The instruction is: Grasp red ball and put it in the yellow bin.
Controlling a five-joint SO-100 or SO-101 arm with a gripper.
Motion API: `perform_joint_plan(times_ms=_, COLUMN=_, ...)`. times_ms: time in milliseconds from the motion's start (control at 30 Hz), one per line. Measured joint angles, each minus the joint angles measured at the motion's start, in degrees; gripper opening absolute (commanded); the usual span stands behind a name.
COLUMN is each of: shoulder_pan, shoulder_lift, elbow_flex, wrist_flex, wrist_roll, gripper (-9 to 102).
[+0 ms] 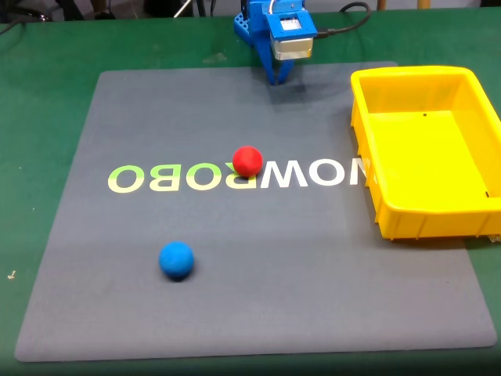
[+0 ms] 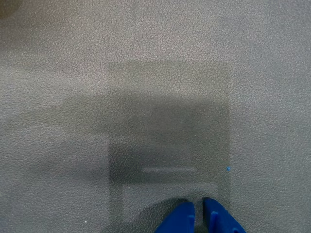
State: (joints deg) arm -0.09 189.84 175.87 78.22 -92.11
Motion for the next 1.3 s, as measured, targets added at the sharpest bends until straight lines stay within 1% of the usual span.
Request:
perform_joint_plan(times_ms=1200, shoulder_pan=0.4, shoulder_lift=0.0, elbow_flex=0.0, wrist_flex=0.2, wrist_roll=1.0, gripper=0)
perform_joint_plan(times_ms=1233, shoulder_pan=0.4, shoulder_lift=0.0, elbow_flex=0.0, wrist_flex=0.2, wrist_roll=1.1, gripper=3)
perform_joint_plan(times_ms=1300, shoulder_pan=0.6, shoulder_lift=0.0, elbow_flex=0.0, wrist_flex=-0.1, wrist_roll=1.1, gripper=16)
